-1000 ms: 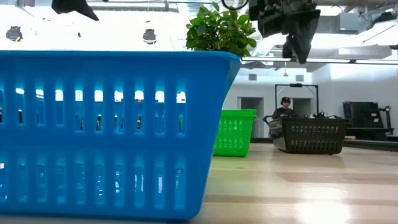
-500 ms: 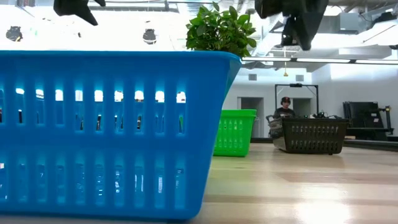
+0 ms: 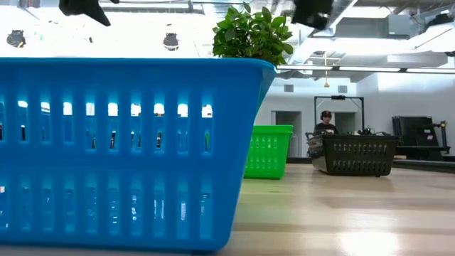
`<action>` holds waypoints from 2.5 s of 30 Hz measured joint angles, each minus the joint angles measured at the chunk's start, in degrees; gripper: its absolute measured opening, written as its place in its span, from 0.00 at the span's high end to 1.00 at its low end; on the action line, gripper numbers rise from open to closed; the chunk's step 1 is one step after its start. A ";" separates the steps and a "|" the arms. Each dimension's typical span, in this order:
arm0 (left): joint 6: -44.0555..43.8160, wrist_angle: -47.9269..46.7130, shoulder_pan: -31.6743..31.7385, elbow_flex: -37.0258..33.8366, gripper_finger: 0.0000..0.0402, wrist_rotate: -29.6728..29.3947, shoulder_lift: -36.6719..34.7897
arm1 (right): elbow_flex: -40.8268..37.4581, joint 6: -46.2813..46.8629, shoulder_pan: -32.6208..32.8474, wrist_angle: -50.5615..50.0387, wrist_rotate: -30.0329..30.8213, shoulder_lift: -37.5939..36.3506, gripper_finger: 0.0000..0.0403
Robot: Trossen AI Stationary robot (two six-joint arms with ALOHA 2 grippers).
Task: Stack baskets by color
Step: Stack the blue bin on the top blue bins
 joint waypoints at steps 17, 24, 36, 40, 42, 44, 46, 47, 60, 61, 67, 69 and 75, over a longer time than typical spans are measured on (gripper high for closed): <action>3.52 -1.60 -2.66 -0.02 0.30 2.23 -0.38 | 6.93 2.84 6.96 13.83 8.17 21.56 0.60; 3.02 -2.77 -3.52 -0.05 0.30 2.40 -0.79 | 7.52 3.18 7.87 11.43 7.79 21.76 0.63; 2.45 -2.64 -3.47 -0.04 0.30 -0.01 -2.70 | 7.28 3.47 9.86 13.07 9.99 21.32 0.66; 2.21 -2.62 -3.47 -0.04 0.30 -0.44 -2.75 | 7.26 3.06 9.95 13.42 11.37 21.35 0.66; 2.21 -2.62 -3.47 -0.04 0.30 -0.51 -2.69 | 7.26 2.89 9.88 13.39 11.41 21.35 0.66; 2.21 -2.61 -3.47 -0.04 0.30 -0.52 -2.62 | 7.26 2.52 9.86 13.43 11.61 21.35 0.66; 2.21 -2.60 -3.47 -0.04 0.30 -0.55 -2.64 | 7.26 2.49 9.73 13.51 13.07 21.35 0.66; 2.21 -2.60 -3.47 -0.04 0.30 -0.55 -2.64 | 7.26 2.48 9.71 13.78 13.77 21.35 0.66; 3.28 -2.58 -3.47 -0.04 0.30 -1.44 -2.62 | 7.23 0.16 9.12 15.25 14.64 21.96 0.48; 3.52 -2.56 -3.47 -0.04 0.30 -1.83 -2.64 | 7.28 -0.16 9.10 16.23 14.72 22.83 0.48; 3.98 -2.54 -3.45 -0.04 0.30 -2.49 -2.60 | 7.33 -2.18 9.32 18.50 14.00 26.22 0.51; 4.00 -2.58 -3.45 -0.04 0.30 -2.49 -2.64 | 7.00 -2.42 9.35 17.22 13.71 26.83 0.52; 4.07 -2.85 -3.45 -0.04 0.30 -2.49 -2.62 | 7.23 -2.31 8.72 18.66 11.38 27.97 0.53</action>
